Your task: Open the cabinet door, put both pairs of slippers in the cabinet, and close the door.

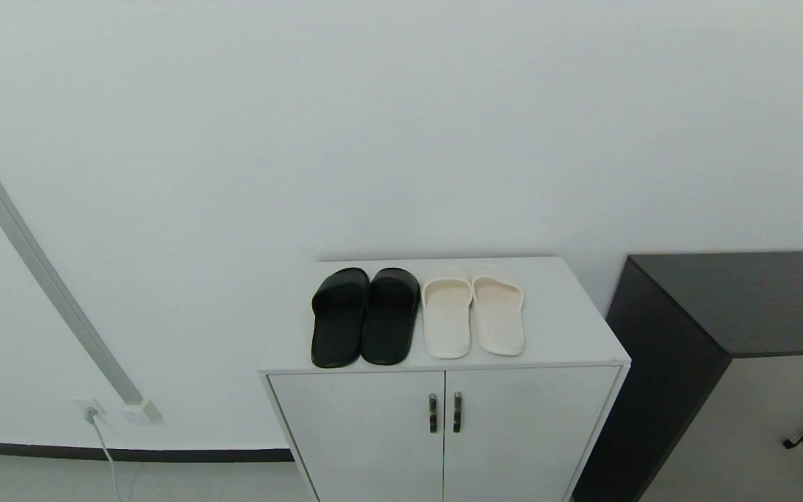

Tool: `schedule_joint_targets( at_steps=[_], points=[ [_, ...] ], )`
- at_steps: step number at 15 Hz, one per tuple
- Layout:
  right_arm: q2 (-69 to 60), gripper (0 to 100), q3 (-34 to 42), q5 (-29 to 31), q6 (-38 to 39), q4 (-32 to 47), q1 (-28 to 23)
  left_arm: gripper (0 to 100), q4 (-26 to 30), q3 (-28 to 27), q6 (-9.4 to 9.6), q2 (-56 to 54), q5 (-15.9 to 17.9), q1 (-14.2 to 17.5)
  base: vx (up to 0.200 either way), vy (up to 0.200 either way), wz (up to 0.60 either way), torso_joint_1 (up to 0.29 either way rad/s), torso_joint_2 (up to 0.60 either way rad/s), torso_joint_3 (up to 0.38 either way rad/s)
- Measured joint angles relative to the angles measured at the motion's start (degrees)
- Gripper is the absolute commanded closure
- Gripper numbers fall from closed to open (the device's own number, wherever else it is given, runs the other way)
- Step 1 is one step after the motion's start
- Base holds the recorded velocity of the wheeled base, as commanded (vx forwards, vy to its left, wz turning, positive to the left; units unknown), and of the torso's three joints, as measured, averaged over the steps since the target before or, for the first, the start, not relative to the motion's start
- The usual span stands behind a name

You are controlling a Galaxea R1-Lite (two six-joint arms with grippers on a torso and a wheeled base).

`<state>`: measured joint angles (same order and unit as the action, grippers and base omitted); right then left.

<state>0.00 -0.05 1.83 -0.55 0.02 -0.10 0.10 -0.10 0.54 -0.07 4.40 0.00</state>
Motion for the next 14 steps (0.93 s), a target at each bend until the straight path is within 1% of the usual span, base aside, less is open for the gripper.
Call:
schedule_joint_targets(
  at_steps=[6,7,8,10,12,14],
  points=[
    [0.0,0,0.0,0.2,1.2,-0.8,0.0,100,0.0,0.0,0.0,0.0,0.0,0.0,0.0,0.0,0.0,0.0,0.0,0.0],
    [0.2,0,-1.4,0.2,2.2,-1.2,0.0,100,0.0,0.0,0.0,0.0,0.0,0.0,0.0,0.0,0.0,0.0,0.0,0.0],
    [1.1,0,-4.7,0.1,3.4,-1.0,0.3,100,0.0,0.0,0.0,0.0,0.0,0.0,0.0,0.0,0.0,0.0,0.0,0.0],
    [5.1,0,-10.2,-1.2,3.5,1.3,0.9,100,0.0,0.0,0.0,0.0,0.0,0.0,0.0,0.0,0.0,0.0,0.0,0.0],
    [11.5,0,-11.8,-3.9,3.0,2.2,1.4,100,0.0,0.0,0.01,0.0,0.0,0.0,0.0,0.0,0.0,0.0,0.0,0.0],
    [19.6,0,-12.2,-5.8,2.7,-0.8,1.7,100,0.0,0.0,0.06,0.0,0.1,0.0,0.0,0.0,0.0,0.0,0.0,0.0]
  ],
)
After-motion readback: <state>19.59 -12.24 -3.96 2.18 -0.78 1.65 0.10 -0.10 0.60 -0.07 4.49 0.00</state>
